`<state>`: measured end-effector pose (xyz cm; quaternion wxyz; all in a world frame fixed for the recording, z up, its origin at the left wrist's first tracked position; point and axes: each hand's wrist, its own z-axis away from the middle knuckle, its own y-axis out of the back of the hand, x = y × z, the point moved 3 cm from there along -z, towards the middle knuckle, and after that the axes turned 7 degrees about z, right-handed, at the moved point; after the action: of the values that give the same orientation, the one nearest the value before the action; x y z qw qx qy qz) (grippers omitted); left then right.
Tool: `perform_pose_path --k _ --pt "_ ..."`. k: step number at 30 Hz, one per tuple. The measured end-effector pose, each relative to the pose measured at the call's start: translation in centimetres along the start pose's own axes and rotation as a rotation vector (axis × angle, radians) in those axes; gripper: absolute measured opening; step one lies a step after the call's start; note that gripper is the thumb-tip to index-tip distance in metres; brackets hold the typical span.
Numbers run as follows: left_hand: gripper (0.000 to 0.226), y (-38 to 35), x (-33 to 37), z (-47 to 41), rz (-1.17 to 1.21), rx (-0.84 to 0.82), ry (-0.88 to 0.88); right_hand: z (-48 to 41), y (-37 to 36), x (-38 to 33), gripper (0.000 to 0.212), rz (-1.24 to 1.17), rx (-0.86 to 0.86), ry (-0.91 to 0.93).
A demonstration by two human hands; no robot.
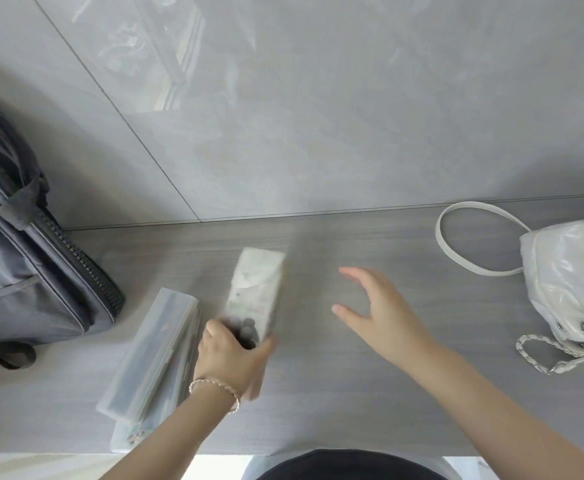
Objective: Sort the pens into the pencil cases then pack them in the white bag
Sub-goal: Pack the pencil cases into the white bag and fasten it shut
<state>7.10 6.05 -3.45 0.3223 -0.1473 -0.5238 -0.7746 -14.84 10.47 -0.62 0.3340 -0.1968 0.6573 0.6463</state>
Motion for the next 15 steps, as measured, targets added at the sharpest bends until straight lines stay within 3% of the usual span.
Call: perform_pose_path --k 3,9,12,15 --pt "0.075 -0.5 -0.8 -1.6 -0.044 0.045 0.152 0.6 -0.8 1.1 0.043 -0.024 -0.094 -0.066" --pt "0.080 -1.7 -1.2 -2.1 -0.612 0.016 0.085 2.3 -1.5 2.8 0.034 -0.035 -0.271 -0.158" --pt "0.083 -2.1 0.5 -1.7 -0.776 -0.002 -0.014 2.9 -0.8 3.9 0.028 -0.007 -0.266 -0.165" --pt "0.069 -3.1 4.7 -0.4 -0.772 -0.121 -0.275 3.7 0.5 5.3 0.026 0.023 -0.282 -0.195"
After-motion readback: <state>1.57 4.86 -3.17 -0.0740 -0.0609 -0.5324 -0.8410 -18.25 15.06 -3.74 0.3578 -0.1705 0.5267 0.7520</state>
